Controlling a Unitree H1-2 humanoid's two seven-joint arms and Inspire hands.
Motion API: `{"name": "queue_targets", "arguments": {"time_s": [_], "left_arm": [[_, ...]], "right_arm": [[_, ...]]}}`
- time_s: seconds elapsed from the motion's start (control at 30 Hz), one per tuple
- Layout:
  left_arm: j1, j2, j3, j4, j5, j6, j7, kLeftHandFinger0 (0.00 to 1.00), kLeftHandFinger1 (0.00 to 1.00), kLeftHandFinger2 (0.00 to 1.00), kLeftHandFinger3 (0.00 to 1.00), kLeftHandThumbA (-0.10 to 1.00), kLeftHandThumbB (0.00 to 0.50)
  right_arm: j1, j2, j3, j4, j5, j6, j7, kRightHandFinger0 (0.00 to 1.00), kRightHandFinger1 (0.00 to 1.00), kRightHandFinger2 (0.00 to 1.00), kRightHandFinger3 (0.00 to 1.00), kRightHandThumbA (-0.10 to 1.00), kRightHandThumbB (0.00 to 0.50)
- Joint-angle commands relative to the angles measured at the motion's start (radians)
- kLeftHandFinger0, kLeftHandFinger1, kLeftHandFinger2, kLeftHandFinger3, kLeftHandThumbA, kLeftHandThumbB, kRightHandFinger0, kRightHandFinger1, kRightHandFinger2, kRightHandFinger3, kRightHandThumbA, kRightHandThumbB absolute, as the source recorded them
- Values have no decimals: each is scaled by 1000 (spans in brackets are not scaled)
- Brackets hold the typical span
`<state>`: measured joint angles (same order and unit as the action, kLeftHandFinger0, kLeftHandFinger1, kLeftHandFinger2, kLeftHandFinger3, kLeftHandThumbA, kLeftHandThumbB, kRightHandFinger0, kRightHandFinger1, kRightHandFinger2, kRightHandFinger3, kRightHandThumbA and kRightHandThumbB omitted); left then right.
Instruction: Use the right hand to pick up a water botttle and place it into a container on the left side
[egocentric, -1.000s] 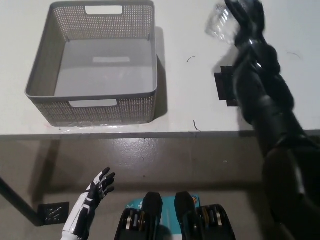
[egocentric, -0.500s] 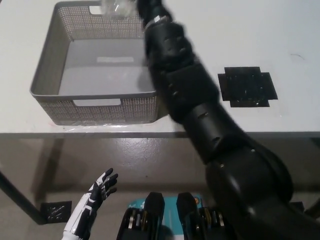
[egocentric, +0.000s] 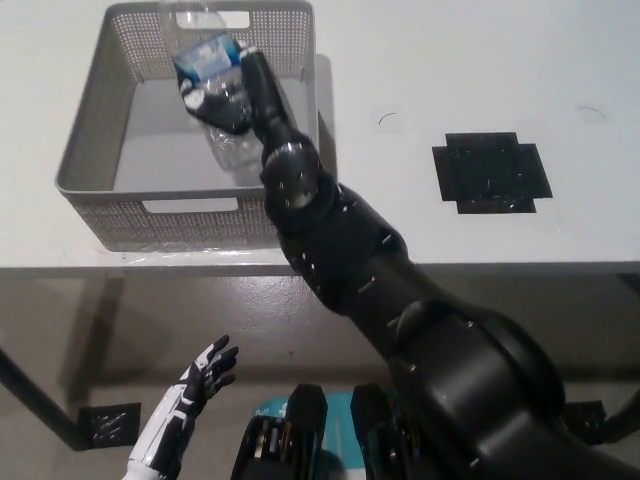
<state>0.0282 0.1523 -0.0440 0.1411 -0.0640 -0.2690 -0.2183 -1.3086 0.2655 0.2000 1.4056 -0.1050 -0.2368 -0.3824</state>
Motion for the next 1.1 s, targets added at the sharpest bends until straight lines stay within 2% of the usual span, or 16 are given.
{"name": "queue_targets", "arguments": {"time_s": [0.0, 0.03, 0.07, 0.1, 0.13, 0.17, 0.2, 0.43, 0.63, 0.77, 0.8, 0.87, 0.93, 0.97, 1.0, 1.07], "left_arm": [[-19, 22, -6, -30, 2, -11, -17, 1000, 1000, 1000, 1000, 1000, 202], [-21, 21, -6, -28, 0, -11, -18, 1000, 1000, 1000, 1000, 1000, 196], [-20, 20, -7, -29, 1, -9, -19, 1000, 1000, 1000, 1000, 1000, 207], [-17, 22, -8, -30, 1, -8, -21, 1000, 1000, 1000, 1000, 1000, 210], [-15, 24, -9, -32, 0, -6, -24, 1000, 1000, 1000, 1000, 1000, 212], [-12, 25, -10, -36, -1, -3, -28, 1000, 1000, 1000, 1000, 1000, 211], [-11, 26, -12, -38, -2, -1, -29, 1000, 1000, 1000, 1000, 1000, 210], [-10, 28, -14, -40, -3, -9, -37, 1000, 1000, 1000, 1000, 1000, 185], [-13, 25, -16, -38, -1, -10, -40, 1000, 1000, 1000, 1000, 1000, 188], [-20, 26, -17, -40, -1, -1, -41, 1000, 1000, 1000, 1000, 1000, 193], [-23, 28, -16, -40, 0, 0, -42, 1000, 1000, 1000, 1000, 1000, 191], [-26, 31, -13, -40, -1, -2, -42, 1000, 1000, 1000, 1000, 1000, 187], [-32, 37, -8, -33, 2, -4, -40, 1000, 1000, 1000, 1000, 1000, 204], [-33, 39, -6, -32, -2, -7, -42, 1000, 1000, 1000, 1000, 1000, 202], [-29, 44, -3, -41, -12, -4, -48, 1000, 1000, 1000, 1000, 1000, 186], [-23, 49, 2, -50, -20, 7, -50, 1000, 1000, 1000, 1000, 1000, 174]], "right_arm": [[-47, -12, 44, -14, -76, -71, -46, 212, 535, 880, 835, 478, 191], [-45, -22, 50, -20, -73, -74, 7, 625, 948, 1000, 1000, 624, 293], [-41, -28, 52, -23, -70, -81, 41, 779, 1000, 1000, 1000, 672, 346], [-36, -30, 55, -23, -68, -86, 60, 1000, 1000, 1000, 1000, 746, 385], [-31, -36, 66, -23, -76, -86, 82, 1000, 1000, 1000, 1000, 863, 427], [-27, -41, 82, -23, -90, -79, 93, 1000, 1000, 1000, 1000, 929, 473], [-24, -44, 92, -24, -97, -79, 93, 1000, 1000, 1000, 1000, 974, 495], [-6, -50, 134, -33, -139, -99, 33, 1000, 1000, 1000, 1000, 1000, 500], [-8, -57, 128, -47, -151, -116, 4, 1000, 1000, 1000, 1000, 1000, 500], [-4, -83, 102, -94, -139, -167, 6, 1000, 1000, 1000, 1000, 1000, 463], [5, -98, 92, -132, -135, -183, 13, 1000, 1000, 1000, 1000, 1000, 459], [43, -132, 72, -241, -125, -218, 29, 1000, 1000, 1000, 1000, 1000, 483], [135, -176, 46, -473, -111, -211, 66, 1000, 1000, 1000, 1000, 1000, 490], [184, -194, 39, -592, -101, -175, 95, 1000, 1000, 1000, 1000, 1000, 481], [294, -229, 30, -847, -85, -80, 144, 1000, 1000, 1000, 1000, 1000, 465], [403, -262, 18, -1082, -74, -19, 170, 1000, 1000, 1000, 1000, 1000, 444]]}}
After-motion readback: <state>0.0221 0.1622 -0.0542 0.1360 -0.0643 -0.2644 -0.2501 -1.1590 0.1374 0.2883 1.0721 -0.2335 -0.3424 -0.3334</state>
